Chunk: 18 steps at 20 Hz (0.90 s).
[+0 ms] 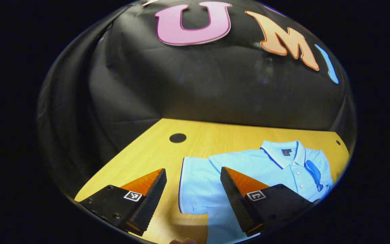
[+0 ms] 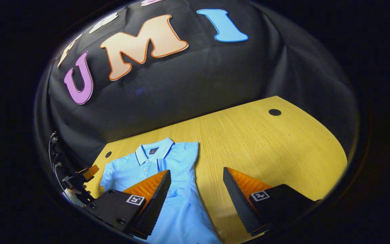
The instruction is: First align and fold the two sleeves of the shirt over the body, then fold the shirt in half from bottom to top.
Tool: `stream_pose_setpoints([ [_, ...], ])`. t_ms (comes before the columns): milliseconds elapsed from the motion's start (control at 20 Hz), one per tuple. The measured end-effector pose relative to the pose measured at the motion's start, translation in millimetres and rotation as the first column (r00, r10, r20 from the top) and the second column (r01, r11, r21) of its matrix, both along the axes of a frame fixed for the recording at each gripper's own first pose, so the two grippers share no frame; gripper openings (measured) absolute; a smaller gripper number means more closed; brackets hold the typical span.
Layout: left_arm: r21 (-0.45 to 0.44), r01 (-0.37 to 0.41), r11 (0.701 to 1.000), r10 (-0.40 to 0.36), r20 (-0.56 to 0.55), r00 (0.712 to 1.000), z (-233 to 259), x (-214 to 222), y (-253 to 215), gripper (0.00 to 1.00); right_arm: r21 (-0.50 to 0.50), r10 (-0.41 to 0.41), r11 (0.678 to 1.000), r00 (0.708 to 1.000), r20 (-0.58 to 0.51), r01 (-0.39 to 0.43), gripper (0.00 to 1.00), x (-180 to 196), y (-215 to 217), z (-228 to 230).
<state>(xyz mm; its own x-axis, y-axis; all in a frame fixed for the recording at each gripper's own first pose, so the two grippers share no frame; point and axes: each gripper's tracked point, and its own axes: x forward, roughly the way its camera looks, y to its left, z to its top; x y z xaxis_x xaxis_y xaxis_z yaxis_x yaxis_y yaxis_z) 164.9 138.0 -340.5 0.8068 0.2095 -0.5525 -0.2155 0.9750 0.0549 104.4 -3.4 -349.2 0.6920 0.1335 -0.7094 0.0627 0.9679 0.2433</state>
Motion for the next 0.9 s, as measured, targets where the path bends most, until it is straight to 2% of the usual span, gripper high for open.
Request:
stream_pose_setpoints([
  [150,0.016,0.002,1.0,-0.002,-0.045,0.999,-25,9,4,0.95,-0.019,-0.01,1.0,1.0,-0.024,0.01,0.97,-14,-11,-6],
  [300,-0.034,-0.002,0.999,-0.002,-0.116,0.993,-42,9,6,0.96,-0.024,-0.023,0.999,0.999,-0.038,0.022,0.97,-22,-19,-8],
  [450,-0.08,0.014,0.997,-0.024,-0.127,0.992,-46,11,-1,0.96,-0.027,-0.031,0.999,0.998,-0.046,0.03,0.97,-26,-25,-9],
  [550,-0.092,0.042,0.995,-0.056,-0.148,0.987,-48,8,-6,0.88,-0.018,-0.038,0.999,0.998,-0.046,0.037,0.97,-26,-24,-9],
  [600,-0.099,0.058,0.993,-0.072,-0.153,0.986,-48,10,-11,0.76,-0.015,-0.04,0.999,0.998,-0.048,0.04,0.97,-27,-25,-10],
  [650,-0.108,0.07,0.992,-0.087,-0.158,0.984,-48,11,-16,0.71,-0.01,-0.042,0.999,0.998,-0.049,0.042,0.97,-27,-25,-9],
  [750,-0.121,0.087,0.989,-0.106,-0.161,0.981,-47,12,-23,0.37,-0.004,-0.038,0.999,0.998,-0.048,0.038,0.97,-28,-23,-8],
  [850,-0.093,0.068,0.993,-0.083,-0.171,0.982,-48,13,-24,0.04,-0.008,-0.03,1.0,0.999,-0.042,0.03,0.97,-30,-25,-7],
  [900,-0.074,0.052,0.996,-0.065,-0.174,0.983,-47,13,-24,0.0,-0.012,-0.026,1.0,0.999,-0.039,0.026,0.97,-30,-26,-5],
])
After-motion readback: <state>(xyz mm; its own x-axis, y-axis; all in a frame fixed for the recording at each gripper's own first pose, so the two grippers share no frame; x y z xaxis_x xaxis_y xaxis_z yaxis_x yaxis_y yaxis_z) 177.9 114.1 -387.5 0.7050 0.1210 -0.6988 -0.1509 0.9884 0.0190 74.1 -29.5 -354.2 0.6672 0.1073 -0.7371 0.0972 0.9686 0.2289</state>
